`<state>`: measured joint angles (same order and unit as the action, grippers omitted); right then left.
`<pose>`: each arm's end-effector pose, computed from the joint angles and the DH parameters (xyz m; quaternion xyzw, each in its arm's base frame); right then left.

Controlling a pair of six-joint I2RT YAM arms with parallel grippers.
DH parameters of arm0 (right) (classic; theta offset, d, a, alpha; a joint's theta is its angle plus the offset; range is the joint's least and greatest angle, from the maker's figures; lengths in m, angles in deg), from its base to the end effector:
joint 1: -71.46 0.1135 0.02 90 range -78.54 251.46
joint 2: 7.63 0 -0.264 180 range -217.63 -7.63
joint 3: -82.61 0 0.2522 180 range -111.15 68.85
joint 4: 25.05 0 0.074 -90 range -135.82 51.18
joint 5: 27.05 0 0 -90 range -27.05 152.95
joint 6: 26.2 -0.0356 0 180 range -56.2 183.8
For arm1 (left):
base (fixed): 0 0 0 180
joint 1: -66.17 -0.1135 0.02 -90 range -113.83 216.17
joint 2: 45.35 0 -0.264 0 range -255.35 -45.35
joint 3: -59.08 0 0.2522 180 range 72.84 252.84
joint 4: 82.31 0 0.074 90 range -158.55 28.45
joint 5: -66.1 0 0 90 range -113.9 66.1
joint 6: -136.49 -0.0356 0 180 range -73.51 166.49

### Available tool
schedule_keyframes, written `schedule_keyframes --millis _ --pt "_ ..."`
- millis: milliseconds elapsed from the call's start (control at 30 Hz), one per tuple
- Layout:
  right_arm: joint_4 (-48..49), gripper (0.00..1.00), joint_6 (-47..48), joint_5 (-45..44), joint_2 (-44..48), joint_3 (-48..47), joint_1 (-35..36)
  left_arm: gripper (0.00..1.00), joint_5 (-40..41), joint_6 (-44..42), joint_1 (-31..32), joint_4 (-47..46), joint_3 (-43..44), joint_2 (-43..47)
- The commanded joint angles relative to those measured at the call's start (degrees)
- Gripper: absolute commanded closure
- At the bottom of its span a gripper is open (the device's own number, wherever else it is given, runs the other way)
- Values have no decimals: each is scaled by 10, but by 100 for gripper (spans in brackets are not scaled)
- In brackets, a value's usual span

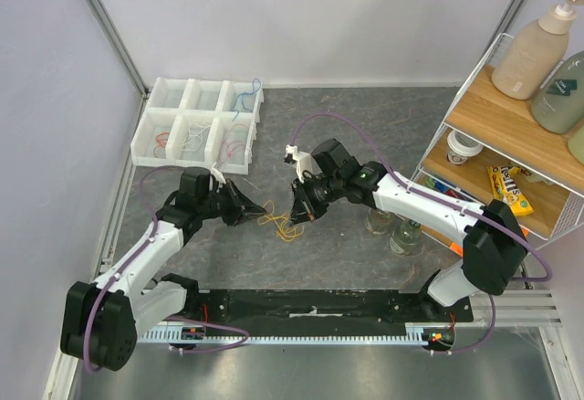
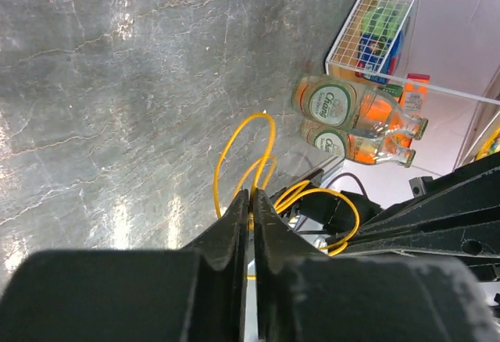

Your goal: Untangle the cables

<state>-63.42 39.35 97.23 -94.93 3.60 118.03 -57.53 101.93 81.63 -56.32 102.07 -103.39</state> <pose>0.2110 0.2521 0.2656 -0.2772 0.8507 0.4279 0.1282 0.1894 -0.0728 0.2039 -0.1852 0.8597 -0.4445 0.1704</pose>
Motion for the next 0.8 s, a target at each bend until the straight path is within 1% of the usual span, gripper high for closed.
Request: schedule_keyframes --millis 0,67,167,233,300,333,400,467,600,700,767 --pt "-12 93 12 -18 21 -5 3 94 -3 -63 2 29 56 8" --pt "-23 90 12 -46 21 -5 3 98 14 -84 1 45 76 28" --pt "-36 86 12 -87 12 -5 3 98 35 -91 0 59 97 61" --pt "-54 81 17 -114 0 -8 3 98 35 -78 1 61 102 82" --pt "-73 78 22 -133 -14 -13 3 98 28 -61 1 62 102 93" --pt "-73 76 22 -136 -17 -12 3 98 25 -54 1 64 101 98" --pt "-69 67 22 -139 -16 -8 3 98 23 -39 1 68 101 107" --pt "-60 63 23 -141 -14 -3 3 98 26 -24 1 69 104 118" --pt "-2 53 28 -117 2 28 3 98 34 -8 1 78 122 133" --pt "78 45 19 -108 23 76 3 99 37 4 1 93 141 132" --pt "134 43 -4 -90 31 105 3 98 37 20 1 99 151 130"
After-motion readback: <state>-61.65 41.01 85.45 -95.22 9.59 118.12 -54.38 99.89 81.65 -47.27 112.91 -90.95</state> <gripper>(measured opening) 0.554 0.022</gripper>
